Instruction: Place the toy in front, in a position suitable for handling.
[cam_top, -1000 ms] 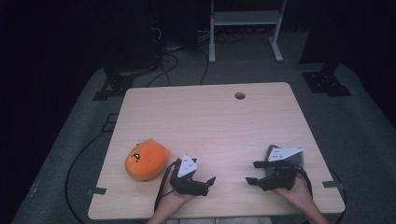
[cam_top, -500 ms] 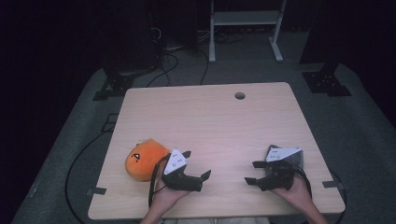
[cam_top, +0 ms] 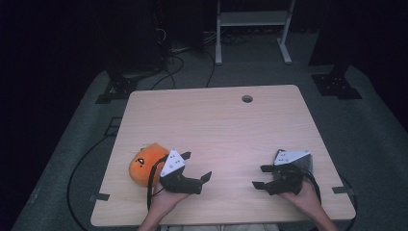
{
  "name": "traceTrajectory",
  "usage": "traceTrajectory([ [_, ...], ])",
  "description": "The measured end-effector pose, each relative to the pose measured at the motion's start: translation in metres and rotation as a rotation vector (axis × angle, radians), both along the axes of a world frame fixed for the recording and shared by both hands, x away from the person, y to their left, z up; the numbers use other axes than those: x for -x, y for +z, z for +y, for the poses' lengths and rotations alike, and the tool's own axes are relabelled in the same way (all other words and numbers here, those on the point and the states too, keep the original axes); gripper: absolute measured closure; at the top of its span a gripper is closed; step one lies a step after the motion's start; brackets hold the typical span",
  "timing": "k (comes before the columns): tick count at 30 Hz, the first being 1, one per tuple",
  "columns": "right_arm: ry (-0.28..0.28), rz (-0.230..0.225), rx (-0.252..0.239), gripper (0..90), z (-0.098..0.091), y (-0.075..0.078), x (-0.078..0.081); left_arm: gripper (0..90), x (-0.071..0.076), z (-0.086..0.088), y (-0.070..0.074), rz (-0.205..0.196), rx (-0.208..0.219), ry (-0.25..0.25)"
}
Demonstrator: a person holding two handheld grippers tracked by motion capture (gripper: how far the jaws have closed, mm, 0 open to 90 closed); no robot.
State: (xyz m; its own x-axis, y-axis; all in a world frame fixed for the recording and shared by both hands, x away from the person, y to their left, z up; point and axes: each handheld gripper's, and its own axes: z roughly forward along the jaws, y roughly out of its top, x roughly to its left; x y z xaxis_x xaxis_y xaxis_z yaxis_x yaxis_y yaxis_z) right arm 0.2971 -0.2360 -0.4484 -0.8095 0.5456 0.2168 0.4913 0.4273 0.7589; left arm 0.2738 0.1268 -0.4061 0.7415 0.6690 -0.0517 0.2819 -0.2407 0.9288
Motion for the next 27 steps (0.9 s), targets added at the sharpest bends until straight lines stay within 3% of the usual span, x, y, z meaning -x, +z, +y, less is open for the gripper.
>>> traceTrajectory([
  [6,-0.001,-0.003,-0.009,23.2,-0.001,0.001,0.001,2.2,-0.002,0.014,0.007,-0.012,0.013,0.031],
  [10,0.009,-0.002,-0.004,22.7,0.001,0.001,0.001,2.2,-0.005,0.034,0.015,-0.028,0.035,0.085],
  [17,0.009,-0.002,-0.012,22.7,0.000,0.001,0.001,2.9,-0.011,0.067,0.024,-0.053,0.013,0.167],
  [23,0.025,0.003,0.009,23.0,0.003,0.000,0.002,3.7,-0.017,0.094,0.022,-0.021,-0.005,0.233],
  [27,0.025,0.002,0.011,22.9,0.003,0.000,0.001,4.5,-0.021,0.110,0.018,0.004,-0.044,0.241],
])
